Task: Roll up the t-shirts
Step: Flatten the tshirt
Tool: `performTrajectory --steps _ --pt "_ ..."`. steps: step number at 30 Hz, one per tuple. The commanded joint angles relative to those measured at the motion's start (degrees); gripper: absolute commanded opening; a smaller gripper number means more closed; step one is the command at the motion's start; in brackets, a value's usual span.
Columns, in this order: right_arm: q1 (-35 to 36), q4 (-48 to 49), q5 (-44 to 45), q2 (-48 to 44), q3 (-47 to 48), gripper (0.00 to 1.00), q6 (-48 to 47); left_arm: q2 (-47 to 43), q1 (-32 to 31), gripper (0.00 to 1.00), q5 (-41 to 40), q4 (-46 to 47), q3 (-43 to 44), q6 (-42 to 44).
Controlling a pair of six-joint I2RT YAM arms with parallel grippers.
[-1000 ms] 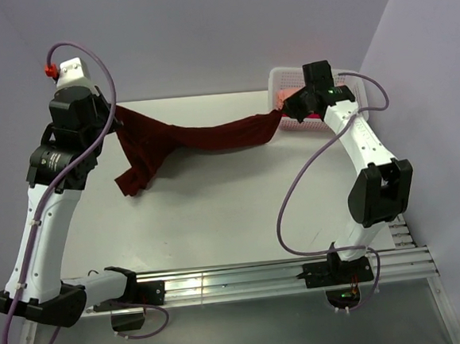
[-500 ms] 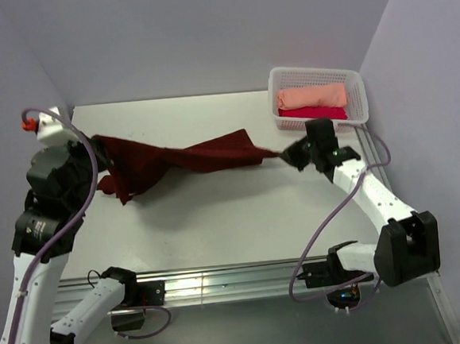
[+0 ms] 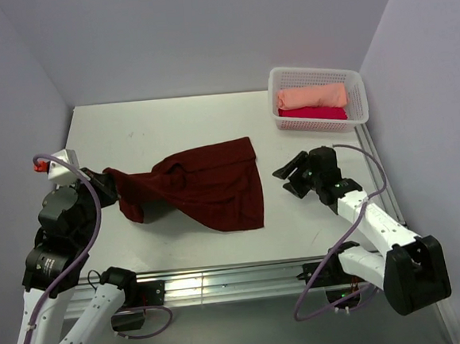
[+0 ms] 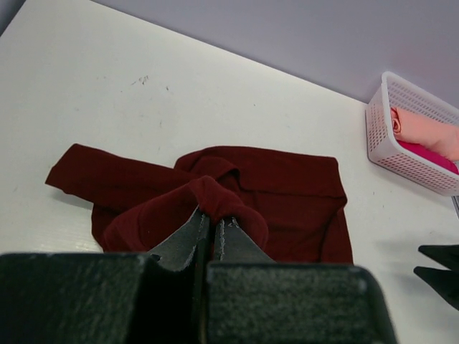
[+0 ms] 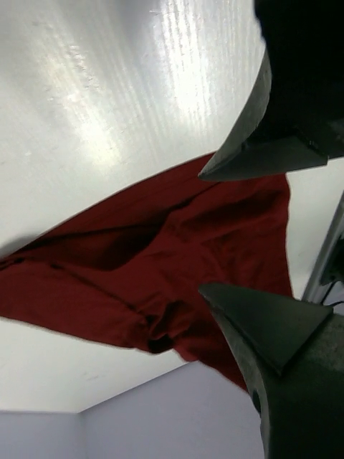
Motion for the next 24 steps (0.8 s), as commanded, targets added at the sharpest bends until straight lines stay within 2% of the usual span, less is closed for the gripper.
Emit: performTrajectory --steps 1,6,9,12,13,18,24 --pt "0.3 5.8 -6.3 0.9 -3.6 0.64 -1.6 -0.8 0.4 0.0 1.4 2.4 -0.4 -0.6" --pt "4.8 5.1 -5.7 -0.3 -6.4 0.57 -1.0 -0.5 0.3 0.0 1.7 1.8 -0.3 -0.6" --pt "10.2 3.2 -2.9 -1.5 -7.0 0.53 -0.7 -1.1 0.3 0.0 1.6 1.9 -1.0 -1.1" --pt "15.3 1.4 -0.1 -1.8 -6.1 0.48 -3.6 -1.8 0.3 0.0 1.7 1.9 -1.6 -1.3" --pt "16.5 1.5 0.5 -1.7 -5.7 0.43 -5.1 -1.8 0.3 0.01 1.7 1.9 -1.7 -1.2" --pt "20.9 0.5 3.0 1.9 -4.2 0.42 -13.2 -1.3 0.3 0.0 1.8 1.6 -1.2 -0.9" --pt "22.5 3.1 2.3 8.1 -3.3 0.44 -16.6 -0.8 0.3 0.0 2.3 1.7 -1.3 -0.7"
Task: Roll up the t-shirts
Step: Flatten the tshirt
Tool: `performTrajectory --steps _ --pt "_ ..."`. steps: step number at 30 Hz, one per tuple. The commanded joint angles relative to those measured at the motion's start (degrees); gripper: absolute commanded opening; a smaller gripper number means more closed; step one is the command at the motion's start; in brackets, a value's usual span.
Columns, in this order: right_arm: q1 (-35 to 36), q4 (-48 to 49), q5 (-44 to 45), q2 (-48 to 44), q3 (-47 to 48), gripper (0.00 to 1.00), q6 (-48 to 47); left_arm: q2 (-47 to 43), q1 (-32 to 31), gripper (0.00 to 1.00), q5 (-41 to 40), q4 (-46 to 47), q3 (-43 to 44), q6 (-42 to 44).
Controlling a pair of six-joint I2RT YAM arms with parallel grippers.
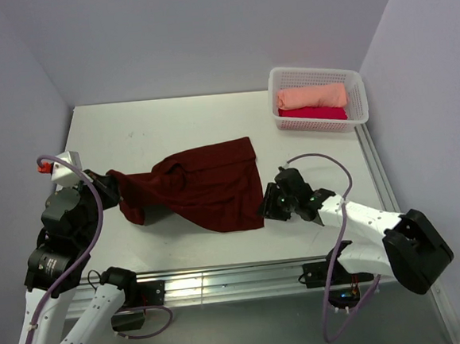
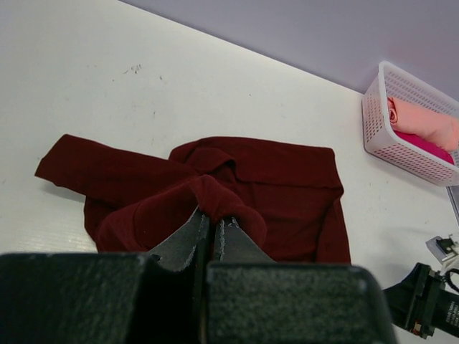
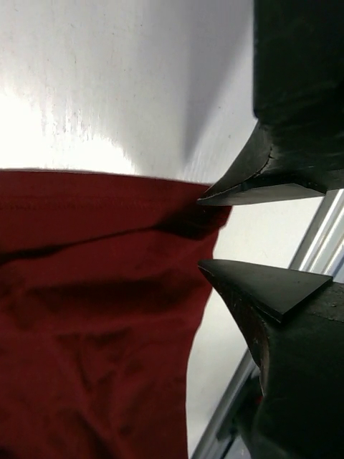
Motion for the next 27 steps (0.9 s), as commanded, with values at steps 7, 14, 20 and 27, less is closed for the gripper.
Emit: performTrajectory --steps 7,14,20,27 --pt "4.3 4.5 0.3 8.2 4.4 0.44 -4.1 0.5 0.3 0.0 0.8 1.4 0.9 0.3" --pt "5.9 4.6 1.5 9.3 4.4 0.11 -3.2 1.2 0.3 0.0 0.7 1.3 0.7 0.3" --pt "5.9 0.9 5.6 5.3 1.9 0.0 1.0 1.2 0.3 0.0 0.2 0.9 1.1 0.4" --pt "5.8 -2.0 7.6 -1.5 -2.1 0.0 4.8 1.3 0.3 0.0 0.5 0.9 1.2 0.3"
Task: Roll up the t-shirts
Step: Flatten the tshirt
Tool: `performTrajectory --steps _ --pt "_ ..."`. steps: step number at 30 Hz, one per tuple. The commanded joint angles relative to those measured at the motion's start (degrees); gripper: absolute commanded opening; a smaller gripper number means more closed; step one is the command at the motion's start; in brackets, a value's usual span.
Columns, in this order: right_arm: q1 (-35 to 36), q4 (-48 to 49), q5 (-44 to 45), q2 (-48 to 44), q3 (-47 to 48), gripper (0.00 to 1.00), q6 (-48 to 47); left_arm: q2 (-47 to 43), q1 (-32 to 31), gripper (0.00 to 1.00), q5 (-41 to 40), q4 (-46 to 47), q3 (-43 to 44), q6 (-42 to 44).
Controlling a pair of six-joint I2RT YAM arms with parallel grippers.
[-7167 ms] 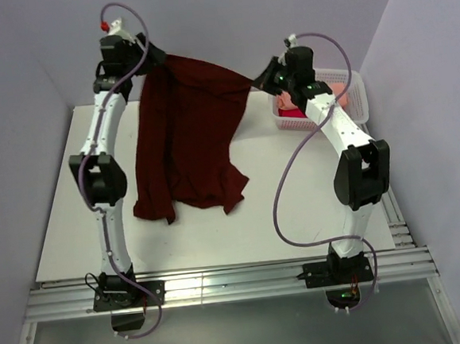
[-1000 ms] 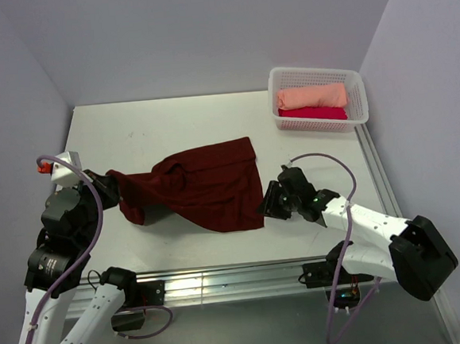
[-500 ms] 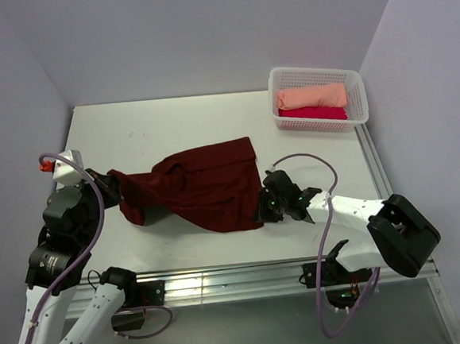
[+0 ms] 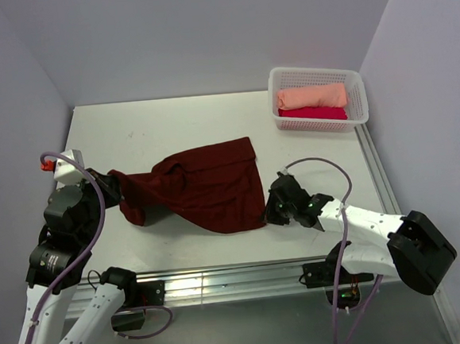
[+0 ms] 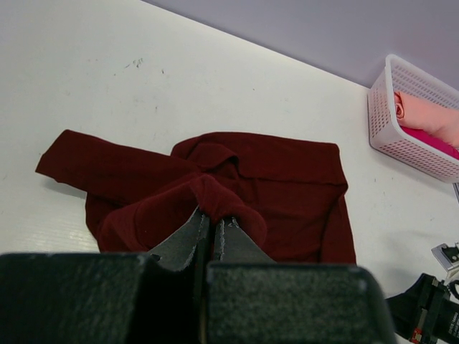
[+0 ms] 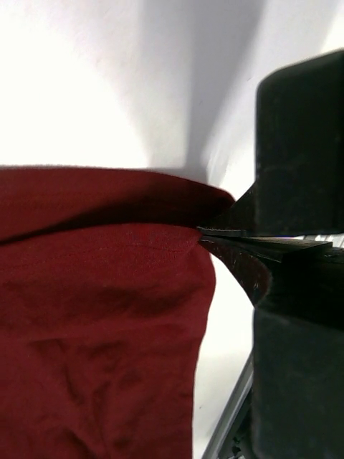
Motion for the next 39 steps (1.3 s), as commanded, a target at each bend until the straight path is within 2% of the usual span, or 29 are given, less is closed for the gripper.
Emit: performTrajectory --steps 1,16,26,28,30,31,33,39 --pt "0.3 -2.9 2.6 -2.1 -1.1 0.0 2.5 0.2 0.3 0.0 0.6 1.3 1.1 0.2" --pt "0.2 -7.8 5.1 -3.8 -4.0 0.0 6.2 -0.7 0.3 0.0 -0.6 -0.3 1.5 0.6" --pt "0.2 -10.0 5.2 -11.6 -7.3 0.0 9.6 -0.8 0.3 0.0 -0.2 -0.2 1.3 0.5" --pt "0.2 -11.2 5.7 -12.6 -7.1 0.1 9.2 -0.8 0.3 0.0 -0.2 -0.1 1.7 0.5" --pt "0.2 -11.7 5.7 -12.5 -6.1 0.32 8.5 -0.8 0.3 0.0 0.2 0.0 1.7 0.6" --pt "0.2 -12.2 6.1 -12.0 -5.7 0.37 7.8 -0.9 0.3 0.0 0.4 0.1 1.7 0.5" --pt "0.3 -12.8 6.3 -11.6 -4.6 0.42 6.7 -0.8 0.3 0.0 0.7 0.1 1.6 0.5" --pt "0.3 -10.7 2.0 -12.2 -5.0 0.46 7.0 -1.6 0.3 0.0 0.2 0.1 1.6 0.2"
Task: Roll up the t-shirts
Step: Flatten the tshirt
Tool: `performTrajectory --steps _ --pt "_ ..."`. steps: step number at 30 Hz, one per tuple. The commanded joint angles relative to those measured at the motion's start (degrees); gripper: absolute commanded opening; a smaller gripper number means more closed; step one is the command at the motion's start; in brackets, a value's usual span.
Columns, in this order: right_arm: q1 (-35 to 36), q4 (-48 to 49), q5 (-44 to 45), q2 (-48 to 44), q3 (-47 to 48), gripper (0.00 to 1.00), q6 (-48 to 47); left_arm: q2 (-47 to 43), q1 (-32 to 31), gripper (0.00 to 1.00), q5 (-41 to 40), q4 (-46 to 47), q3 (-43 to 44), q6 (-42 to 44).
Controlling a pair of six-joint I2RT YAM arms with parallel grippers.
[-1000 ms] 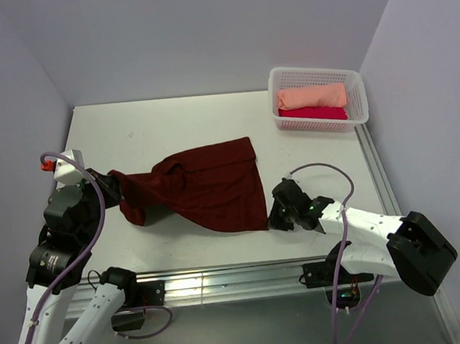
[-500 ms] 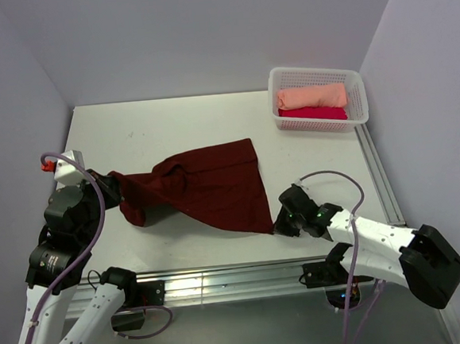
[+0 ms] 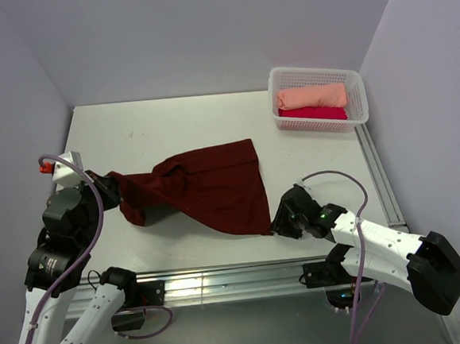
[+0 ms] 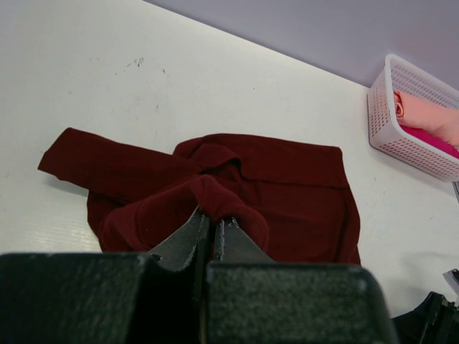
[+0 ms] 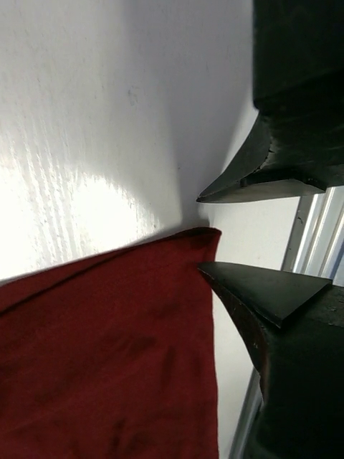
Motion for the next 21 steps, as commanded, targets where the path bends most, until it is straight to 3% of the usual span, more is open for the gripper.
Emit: performTrajectory --steps 1,6,15,21 --pt "0.3 1.1 -2.4 -0.6 1.3 0.46 0.6 -0.7 0.3 0.0 0.2 0.8 1.7 0.2" --pt "0.3 5.4 -4.6 -0.5 -0.5 0.5 2.1 0.0 0.3 0.0 0.2 0.8 1.7 0.0" --pt "1.6 7.5 -3.0 8.1 0.0 0.49 2.1 0.6 0.3 0.0 -0.6 0.6 1.6 -0.5" --pt "2.0 8.8 -1.8 10.4 0.0 0.36 2.5 1.1 0.3 0.0 -1.1 0.0 2.5 -0.6"
